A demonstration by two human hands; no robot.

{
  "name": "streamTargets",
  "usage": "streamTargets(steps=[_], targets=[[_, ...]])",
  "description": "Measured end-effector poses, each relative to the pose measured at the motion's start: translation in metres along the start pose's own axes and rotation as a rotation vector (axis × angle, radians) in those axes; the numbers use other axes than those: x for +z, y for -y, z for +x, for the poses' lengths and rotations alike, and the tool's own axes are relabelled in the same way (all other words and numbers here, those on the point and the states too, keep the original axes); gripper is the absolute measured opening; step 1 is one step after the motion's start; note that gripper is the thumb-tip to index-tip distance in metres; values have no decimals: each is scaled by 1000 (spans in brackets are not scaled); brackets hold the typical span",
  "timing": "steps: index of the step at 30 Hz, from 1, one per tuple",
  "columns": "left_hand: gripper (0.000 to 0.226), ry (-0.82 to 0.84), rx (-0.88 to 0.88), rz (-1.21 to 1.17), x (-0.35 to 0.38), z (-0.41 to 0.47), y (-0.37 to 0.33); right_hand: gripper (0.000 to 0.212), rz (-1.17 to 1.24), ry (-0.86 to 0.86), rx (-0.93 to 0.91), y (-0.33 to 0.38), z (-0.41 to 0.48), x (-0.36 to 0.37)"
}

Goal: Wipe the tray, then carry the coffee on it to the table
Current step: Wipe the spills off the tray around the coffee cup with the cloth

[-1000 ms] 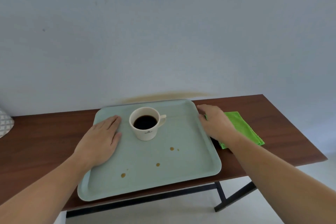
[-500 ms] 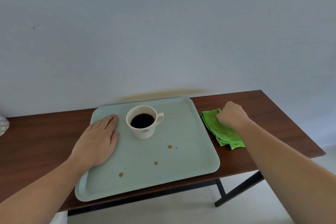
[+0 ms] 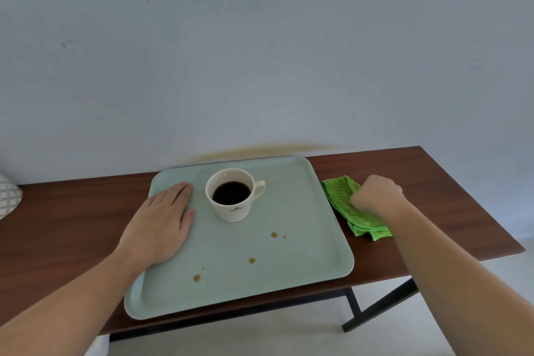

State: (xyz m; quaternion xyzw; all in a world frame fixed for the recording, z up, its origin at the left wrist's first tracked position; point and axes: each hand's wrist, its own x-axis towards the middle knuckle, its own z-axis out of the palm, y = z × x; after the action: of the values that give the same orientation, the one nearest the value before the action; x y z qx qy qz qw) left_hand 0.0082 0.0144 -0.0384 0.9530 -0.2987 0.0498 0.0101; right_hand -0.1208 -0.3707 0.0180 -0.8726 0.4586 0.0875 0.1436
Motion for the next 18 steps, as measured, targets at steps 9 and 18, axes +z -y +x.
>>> streamTargets(steps=[9,18], targets=[[62,8,-7,15,-2,-1,-2,29,731,-56,-167,3,-42,-20],[63,11,-10,5,3,0,1,23,1268,328,-165,31,-86,25]])
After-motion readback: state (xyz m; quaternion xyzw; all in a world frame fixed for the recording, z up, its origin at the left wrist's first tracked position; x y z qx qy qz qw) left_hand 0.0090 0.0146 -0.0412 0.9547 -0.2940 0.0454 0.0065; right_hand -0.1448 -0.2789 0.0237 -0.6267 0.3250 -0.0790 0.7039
